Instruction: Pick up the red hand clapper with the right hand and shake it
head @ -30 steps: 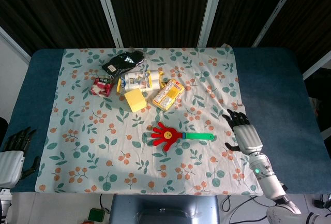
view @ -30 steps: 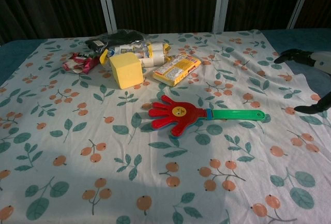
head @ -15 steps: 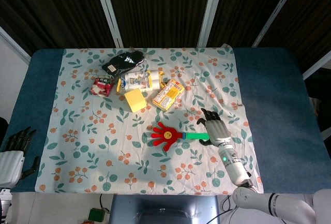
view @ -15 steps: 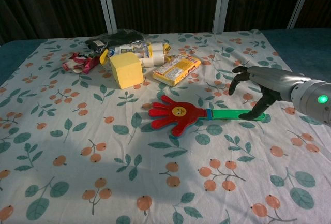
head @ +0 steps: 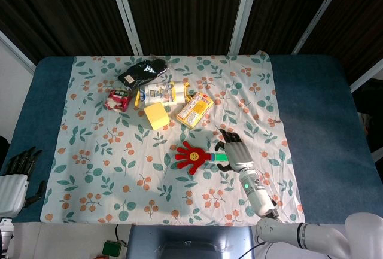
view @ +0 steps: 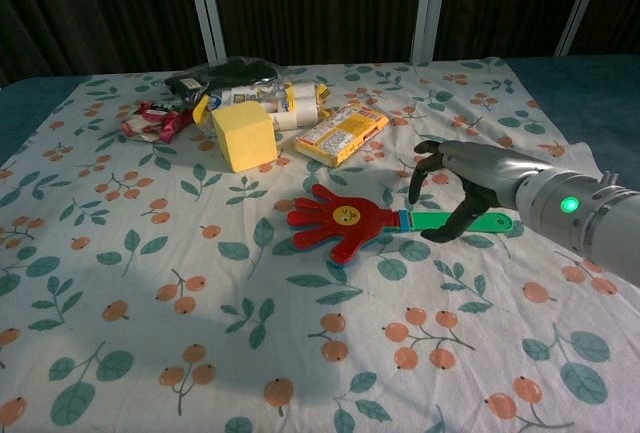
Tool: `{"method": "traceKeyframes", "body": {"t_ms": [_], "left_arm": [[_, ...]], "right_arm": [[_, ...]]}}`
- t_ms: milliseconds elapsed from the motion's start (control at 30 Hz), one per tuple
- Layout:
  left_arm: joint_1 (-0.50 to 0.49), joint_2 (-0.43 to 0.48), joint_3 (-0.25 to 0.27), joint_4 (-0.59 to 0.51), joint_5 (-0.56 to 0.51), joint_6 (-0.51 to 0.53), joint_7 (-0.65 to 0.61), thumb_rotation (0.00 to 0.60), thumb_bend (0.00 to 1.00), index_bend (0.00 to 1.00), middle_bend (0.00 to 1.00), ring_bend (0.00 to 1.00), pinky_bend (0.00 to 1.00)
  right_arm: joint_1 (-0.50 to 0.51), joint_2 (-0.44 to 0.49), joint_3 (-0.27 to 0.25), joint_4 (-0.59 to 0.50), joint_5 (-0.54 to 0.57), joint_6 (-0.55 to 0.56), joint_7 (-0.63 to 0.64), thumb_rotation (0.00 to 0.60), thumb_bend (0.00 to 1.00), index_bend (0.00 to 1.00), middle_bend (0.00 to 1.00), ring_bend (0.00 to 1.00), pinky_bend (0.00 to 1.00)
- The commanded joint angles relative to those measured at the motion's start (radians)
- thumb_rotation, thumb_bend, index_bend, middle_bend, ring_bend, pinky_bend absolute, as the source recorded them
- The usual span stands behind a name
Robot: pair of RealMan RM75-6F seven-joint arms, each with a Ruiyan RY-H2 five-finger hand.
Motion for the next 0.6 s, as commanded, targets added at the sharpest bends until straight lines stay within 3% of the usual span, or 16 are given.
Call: {"method": "traceKeyframes", "body": {"t_ms": [33,600], "left_arm": [[0.000,0.000,0.000,0.000,0.000,0.000,0.000,0.600,0.45,0.00,0.02,0.00,0.10],[0.000,0.000,0.000,0.000,0.000,0.000,0.000,0.600,0.45,0.00,0.02,0.00,0.10]], "right_arm": [[0.005,-0.010,-0.007,0.011,0.003,0.013,-0.005,0.600,0.37,0.53,0.02,0.00,0.00],[0.016,-0.040,-0.018,0.064,0.008,0.027,0.019,0.600,0.39,0.57,0.05,0.00,0.00]]}}
